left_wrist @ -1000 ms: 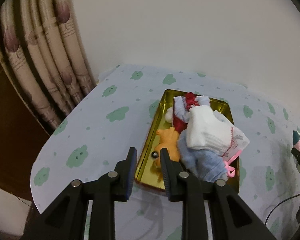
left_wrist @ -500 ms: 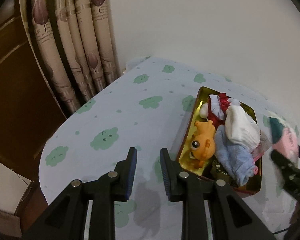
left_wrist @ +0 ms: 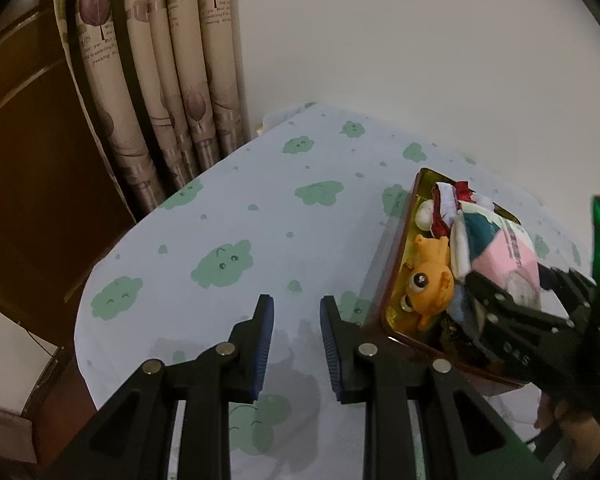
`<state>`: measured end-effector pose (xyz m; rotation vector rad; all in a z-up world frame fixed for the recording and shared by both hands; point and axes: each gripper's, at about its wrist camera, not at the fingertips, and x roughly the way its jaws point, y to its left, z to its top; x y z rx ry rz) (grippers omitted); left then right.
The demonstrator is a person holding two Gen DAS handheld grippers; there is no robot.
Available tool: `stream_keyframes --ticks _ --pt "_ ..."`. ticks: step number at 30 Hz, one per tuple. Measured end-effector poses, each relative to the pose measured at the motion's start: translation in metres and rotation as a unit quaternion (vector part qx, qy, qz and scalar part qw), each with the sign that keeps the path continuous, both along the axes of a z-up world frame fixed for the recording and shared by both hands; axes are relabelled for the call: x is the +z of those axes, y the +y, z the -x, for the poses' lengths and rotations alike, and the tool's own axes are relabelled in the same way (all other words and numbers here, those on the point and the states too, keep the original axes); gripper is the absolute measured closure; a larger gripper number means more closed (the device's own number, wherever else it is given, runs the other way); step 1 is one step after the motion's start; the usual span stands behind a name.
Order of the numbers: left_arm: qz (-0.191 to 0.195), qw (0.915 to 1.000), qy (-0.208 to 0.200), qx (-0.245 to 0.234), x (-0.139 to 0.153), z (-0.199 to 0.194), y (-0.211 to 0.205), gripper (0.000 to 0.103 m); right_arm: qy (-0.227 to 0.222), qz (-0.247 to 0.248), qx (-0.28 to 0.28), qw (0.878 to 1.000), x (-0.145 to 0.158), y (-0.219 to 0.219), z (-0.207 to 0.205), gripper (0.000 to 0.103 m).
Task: Organize soft objects
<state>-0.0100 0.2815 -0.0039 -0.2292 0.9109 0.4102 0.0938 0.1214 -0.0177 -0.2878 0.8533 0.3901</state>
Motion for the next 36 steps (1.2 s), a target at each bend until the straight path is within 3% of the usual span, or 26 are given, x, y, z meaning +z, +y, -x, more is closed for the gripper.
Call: stream_keyframes --ticks 7,9,13,15,25,31,36 --pt "-0.001 1.0 0.004 -0.003 -0.003 0.0 -0.007 0.079 -0.003 0.004 -0.007 1.0 -0.001 0.001 0.002 0.027" --pt "-0.005 1.0 0.002 0.002 -0.003 0.0 -0.008 0.079 0.004 -0.006 -0.009 1.0 -0.001 -0.002 0.004 0.012" --pt "-0.029 0.9995 0.003 0.01 -0.003 0.001 -0.013 0.079 0.002 -0.018 -0.018 1.0 0.005 -0.007 0.014 0.01" --pt "-0.032 0.9994 0.002 0.012 -0.004 0.001 -0.015 0.079 -0.002 -0.016 -0.02 1.0 0.009 -0.009 0.02 0.003" --pt "-0.039 0.9992 -0.007 0.007 -0.005 0.005 -0.021 0.079 0.001 -0.02 -0.053 0.998 0.027 -0.029 0.053 0.002" --pt "-0.041 0.9991 -0.005 0.0 -0.006 0.006 -0.028 0.079 0.019 -0.028 -0.105 0.994 0.022 -0.049 0.075 0.002" --pt "-0.045 0.9989 -0.005 -0.012 -0.006 0.006 -0.036 0.079 0.012 -0.028 -0.11 0.993 0.022 -0.054 0.087 0.002"
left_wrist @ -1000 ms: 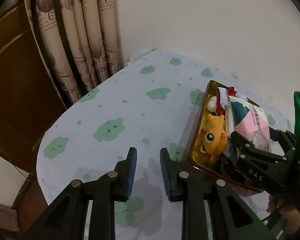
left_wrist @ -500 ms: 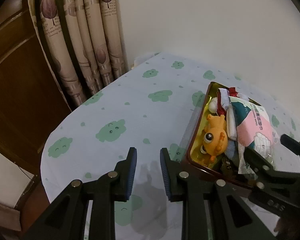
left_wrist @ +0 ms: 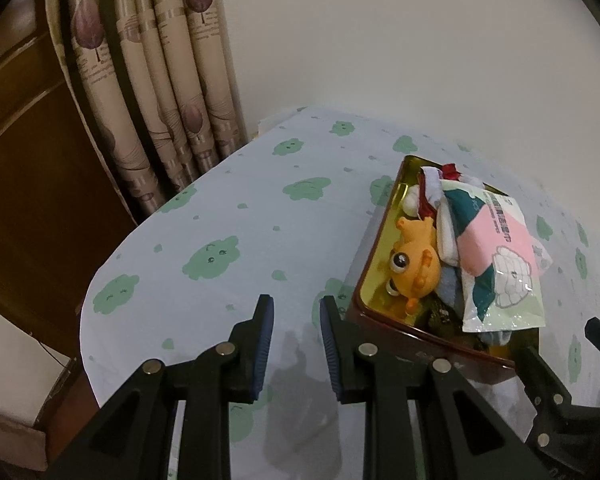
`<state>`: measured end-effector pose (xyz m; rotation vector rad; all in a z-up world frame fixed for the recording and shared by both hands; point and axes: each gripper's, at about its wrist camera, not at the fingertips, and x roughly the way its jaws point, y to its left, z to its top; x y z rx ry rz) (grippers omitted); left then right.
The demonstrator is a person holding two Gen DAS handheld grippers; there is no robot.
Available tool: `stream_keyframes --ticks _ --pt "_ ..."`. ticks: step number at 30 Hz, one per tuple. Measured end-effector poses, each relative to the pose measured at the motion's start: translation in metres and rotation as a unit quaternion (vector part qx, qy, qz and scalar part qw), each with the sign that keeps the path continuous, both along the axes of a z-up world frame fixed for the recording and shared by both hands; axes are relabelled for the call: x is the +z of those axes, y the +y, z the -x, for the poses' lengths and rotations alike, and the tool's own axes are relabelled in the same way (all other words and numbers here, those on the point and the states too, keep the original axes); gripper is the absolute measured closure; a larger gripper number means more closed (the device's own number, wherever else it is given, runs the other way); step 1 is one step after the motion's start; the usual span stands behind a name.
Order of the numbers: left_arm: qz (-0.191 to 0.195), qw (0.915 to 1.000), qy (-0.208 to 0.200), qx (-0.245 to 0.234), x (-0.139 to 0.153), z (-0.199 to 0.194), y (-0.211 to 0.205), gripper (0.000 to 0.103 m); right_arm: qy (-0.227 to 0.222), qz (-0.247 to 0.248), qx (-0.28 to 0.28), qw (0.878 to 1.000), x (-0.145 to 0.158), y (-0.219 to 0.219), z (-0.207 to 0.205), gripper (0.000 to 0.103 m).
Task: Organize soft objects
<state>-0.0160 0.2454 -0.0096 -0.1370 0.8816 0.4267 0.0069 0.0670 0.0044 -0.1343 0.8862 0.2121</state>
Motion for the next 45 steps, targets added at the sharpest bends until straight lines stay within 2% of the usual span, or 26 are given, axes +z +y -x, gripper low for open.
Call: stream_keyframes --ticks 19,45 --pt "0.009 0.9999 0.002 -0.008 -0.001 0.001 -0.001 0.079 0.029 -0.014 -0.003 0.999 -0.011 0.001 0.002 0.002" --pt "0.014 0.9999 0.004 0.0 -0.003 0.001 0.001 0.079 0.038 -0.015 -0.002 0.999 -0.013 0.001 0.004 0.001"
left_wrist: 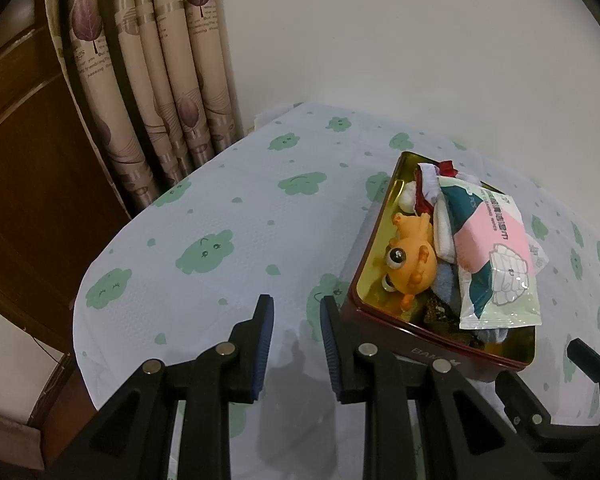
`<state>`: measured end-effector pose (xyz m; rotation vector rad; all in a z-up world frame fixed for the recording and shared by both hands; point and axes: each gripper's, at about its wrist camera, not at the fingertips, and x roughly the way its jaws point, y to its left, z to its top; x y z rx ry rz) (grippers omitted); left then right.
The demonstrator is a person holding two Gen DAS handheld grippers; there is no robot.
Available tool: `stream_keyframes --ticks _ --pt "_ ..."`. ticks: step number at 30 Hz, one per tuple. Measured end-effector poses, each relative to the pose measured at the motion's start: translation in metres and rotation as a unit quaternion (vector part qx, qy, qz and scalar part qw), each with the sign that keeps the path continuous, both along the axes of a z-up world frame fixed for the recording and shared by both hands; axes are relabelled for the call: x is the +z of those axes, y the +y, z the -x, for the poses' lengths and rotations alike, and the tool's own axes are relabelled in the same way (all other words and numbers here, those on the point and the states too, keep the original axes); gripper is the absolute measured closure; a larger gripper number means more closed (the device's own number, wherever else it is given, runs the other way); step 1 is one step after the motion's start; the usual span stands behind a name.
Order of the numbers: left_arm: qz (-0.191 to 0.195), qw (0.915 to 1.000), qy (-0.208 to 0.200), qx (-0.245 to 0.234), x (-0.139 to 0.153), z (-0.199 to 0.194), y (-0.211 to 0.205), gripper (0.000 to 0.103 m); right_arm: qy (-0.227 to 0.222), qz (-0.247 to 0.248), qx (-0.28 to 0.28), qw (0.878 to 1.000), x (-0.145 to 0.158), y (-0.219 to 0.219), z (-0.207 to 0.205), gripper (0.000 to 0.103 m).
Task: Organize soft objects
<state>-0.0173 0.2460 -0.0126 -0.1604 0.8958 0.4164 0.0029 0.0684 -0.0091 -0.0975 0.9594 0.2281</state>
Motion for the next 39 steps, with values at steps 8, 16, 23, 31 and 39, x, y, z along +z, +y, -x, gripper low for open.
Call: stream_keyframes --ticks 8,16,23,31,39 --pt "-0.001 1.0 -0.005 0.005 0.0006 0.0007 0.0006 0.079 0.003 -0.001 0.001 1.0 -0.0017 -0.0022 -0.0008 0.001" --pt "-0.003 1.0 -0.007 0.007 0.0014 0.0007 -0.0008 0.079 0.008 0.0 0.0 1.0 -0.0041 -0.0036 -0.0002 0.001" --pt "-0.004 1.0 -0.007 0.006 0.0014 0.0009 -0.0007 0.079 0.007 0.001 0.0 1.0 -0.0049 -0.0026 0.0001 0.001" --pt "-0.007 0.9999 -0.007 0.004 0.0018 0.0007 -0.0021 0.079 0.015 -0.002 0.0 1.0 -0.0068 -0.0021 0.0009 0.001" --pt "-0.01 0.9999 -0.008 0.005 0.0017 0.0012 -0.0027 0.079 0.016 -0.002 0.001 1.0 -0.007 -0.0021 -0.0001 0.001"
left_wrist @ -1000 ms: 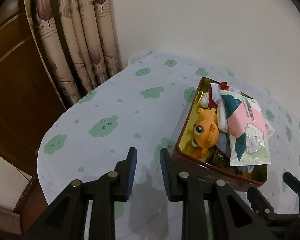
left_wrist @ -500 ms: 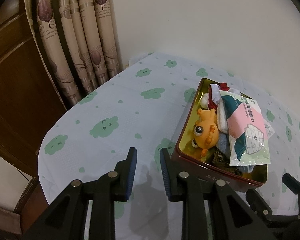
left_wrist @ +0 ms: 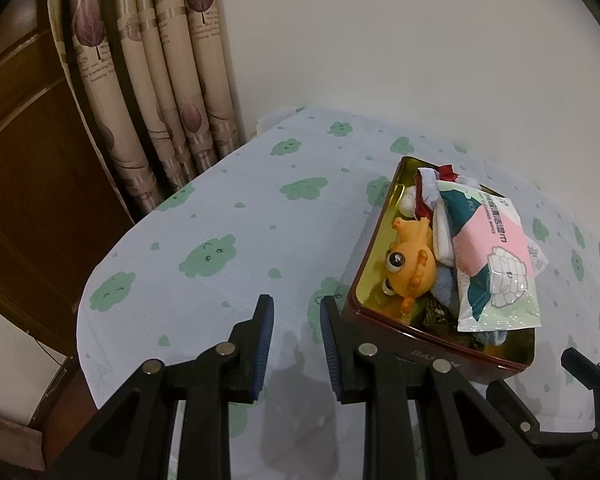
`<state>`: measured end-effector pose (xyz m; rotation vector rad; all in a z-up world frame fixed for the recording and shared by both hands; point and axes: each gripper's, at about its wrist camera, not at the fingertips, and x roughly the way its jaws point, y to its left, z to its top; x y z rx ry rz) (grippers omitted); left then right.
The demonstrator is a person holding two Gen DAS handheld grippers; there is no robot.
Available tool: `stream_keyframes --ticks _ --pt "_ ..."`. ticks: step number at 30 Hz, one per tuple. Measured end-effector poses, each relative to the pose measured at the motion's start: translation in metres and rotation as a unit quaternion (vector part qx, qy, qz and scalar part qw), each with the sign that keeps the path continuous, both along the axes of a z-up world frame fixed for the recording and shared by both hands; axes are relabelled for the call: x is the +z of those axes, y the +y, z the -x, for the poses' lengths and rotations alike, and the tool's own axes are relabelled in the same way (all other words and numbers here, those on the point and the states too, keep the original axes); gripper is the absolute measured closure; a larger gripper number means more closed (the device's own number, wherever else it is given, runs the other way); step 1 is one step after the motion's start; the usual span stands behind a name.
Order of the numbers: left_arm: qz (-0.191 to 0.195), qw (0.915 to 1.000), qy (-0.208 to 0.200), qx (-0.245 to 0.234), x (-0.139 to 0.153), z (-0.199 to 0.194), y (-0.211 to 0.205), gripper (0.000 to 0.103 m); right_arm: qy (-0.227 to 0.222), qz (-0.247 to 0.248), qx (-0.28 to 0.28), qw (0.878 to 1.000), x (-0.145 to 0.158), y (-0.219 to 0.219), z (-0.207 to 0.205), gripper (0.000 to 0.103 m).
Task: Organize soft objects
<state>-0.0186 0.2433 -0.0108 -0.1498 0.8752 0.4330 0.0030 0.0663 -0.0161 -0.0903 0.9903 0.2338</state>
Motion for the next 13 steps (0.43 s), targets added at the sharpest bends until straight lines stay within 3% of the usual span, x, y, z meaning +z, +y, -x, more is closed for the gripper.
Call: stream_keyframes --ticks 13 --pt "-0.003 0.9999 -0.006 -0.008 0.0032 0.0 -0.0042 0.079 0.0 0.003 0.009 1.0 -0.0005 -0.0008 0.001 0.001"
